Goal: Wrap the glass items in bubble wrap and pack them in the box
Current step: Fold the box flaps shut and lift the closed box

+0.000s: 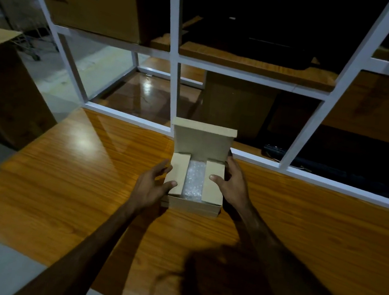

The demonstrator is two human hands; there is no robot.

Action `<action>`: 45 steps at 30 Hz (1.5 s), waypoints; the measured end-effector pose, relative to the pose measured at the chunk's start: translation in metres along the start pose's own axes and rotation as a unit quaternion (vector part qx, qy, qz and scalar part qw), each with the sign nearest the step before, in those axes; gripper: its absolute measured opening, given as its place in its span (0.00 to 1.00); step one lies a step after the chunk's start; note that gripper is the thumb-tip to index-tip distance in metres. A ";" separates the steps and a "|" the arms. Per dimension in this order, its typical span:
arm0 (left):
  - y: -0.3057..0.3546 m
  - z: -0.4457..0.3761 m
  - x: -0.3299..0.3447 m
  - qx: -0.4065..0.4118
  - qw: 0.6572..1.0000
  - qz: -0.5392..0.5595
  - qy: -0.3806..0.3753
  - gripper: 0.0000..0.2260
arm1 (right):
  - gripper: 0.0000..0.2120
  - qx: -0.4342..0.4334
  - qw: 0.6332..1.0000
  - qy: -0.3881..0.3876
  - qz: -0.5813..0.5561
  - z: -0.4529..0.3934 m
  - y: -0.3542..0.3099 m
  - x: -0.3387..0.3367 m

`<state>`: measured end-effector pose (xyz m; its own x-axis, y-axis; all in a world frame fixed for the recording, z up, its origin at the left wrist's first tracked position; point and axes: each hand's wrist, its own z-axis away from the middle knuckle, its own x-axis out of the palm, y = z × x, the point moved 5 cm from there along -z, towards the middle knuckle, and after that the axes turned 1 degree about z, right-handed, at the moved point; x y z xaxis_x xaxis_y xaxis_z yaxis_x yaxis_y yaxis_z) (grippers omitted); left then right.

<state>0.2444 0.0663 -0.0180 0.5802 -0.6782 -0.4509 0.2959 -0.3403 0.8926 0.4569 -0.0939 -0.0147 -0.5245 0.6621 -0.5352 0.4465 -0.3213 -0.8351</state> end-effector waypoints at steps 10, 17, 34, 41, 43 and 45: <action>0.045 0.016 -0.012 -0.101 0.982 0.142 -0.076 0.27 | 0.25 0.014 0.997 0.017 -0.073 0.017 0.013 -0.005; 0.027 0.005 -0.008 -0.075 0.988 0.070 -0.117 0.41 | 0.24 0.070 0.995 -0.008 -0.066 0.032 0.020 -0.002; 0.000 0.022 -0.002 0.013 0.982 -0.184 -0.049 0.42 | 0.43 -0.073 0.986 -0.086 0.126 0.068 0.000 -0.011; -0.002 0.024 0.000 0.053 0.974 -0.216 -0.035 0.40 | 0.41 -0.069 0.981 -0.090 0.160 0.070 0.005 -0.007; -0.003 0.024 0.002 0.074 0.972 -0.218 -0.039 0.38 | 0.40 -0.052 0.982 -0.091 0.160 0.073 0.004 -0.008; -0.002 0.026 0.003 0.083 0.972 -0.214 -0.041 0.36 | 0.39 -0.039 0.982 -0.094 0.160 0.077 0.001 -0.009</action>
<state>0.2258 0.0482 -0.0214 0.3671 -0.4980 -0.7856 0.3662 -0.6990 0.6142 0.4067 -0.1523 -0.0206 -0.4685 0.3970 -0.7892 0.6610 -0.4351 -0.6113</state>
